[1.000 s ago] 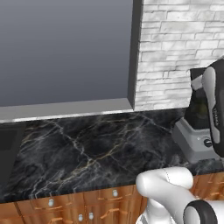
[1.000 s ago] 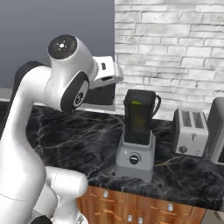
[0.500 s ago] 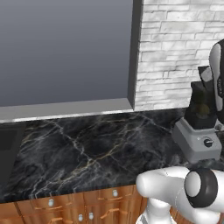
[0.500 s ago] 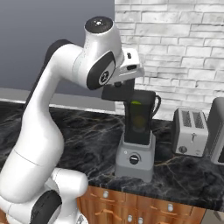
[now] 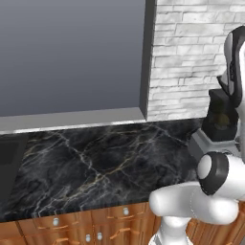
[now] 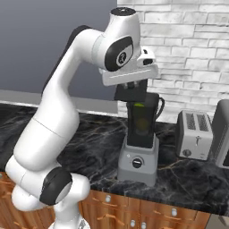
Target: Grab the lemon and lime from the fridge, place them in the blender, close the lid, and turn on the blender to create a marinade.
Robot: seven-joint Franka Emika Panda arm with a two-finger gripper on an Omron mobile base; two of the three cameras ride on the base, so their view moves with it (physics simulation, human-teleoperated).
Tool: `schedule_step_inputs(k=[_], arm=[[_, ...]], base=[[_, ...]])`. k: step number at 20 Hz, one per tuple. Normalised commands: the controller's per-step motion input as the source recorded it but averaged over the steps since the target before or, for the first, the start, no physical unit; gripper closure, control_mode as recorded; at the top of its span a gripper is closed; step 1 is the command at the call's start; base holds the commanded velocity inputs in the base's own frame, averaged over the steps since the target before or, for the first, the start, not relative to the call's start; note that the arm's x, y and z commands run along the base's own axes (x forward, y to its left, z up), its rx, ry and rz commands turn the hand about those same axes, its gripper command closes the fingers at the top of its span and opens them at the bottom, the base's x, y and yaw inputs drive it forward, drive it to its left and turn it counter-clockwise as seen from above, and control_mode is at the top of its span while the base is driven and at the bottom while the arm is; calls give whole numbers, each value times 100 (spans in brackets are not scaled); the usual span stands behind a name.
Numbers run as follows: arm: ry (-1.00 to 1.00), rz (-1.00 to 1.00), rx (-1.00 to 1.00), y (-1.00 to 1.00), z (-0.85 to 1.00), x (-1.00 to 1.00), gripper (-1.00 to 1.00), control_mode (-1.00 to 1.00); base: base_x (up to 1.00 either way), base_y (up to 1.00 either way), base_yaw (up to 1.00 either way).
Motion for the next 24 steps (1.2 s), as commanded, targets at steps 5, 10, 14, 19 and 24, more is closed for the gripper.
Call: schedule_step_inputs(k=[5, 10, 14, 19, 24], arm=[[14, 0, 1, -11, -21, 15, 100, -100], [14, 0, 3, -17, -23, 6, 100, -100], [12, 0, 0, -3, -32, 1, 100, -100], [12, 0, 0, 0, -22, 5, 100, -100], [3, 0, 0, 0, -3, 12, 100, -100]], base=[[0, 0, 0], [0, 0, 0], [0, 0, 0], [0, 0, 0], [0, 0, 0]])
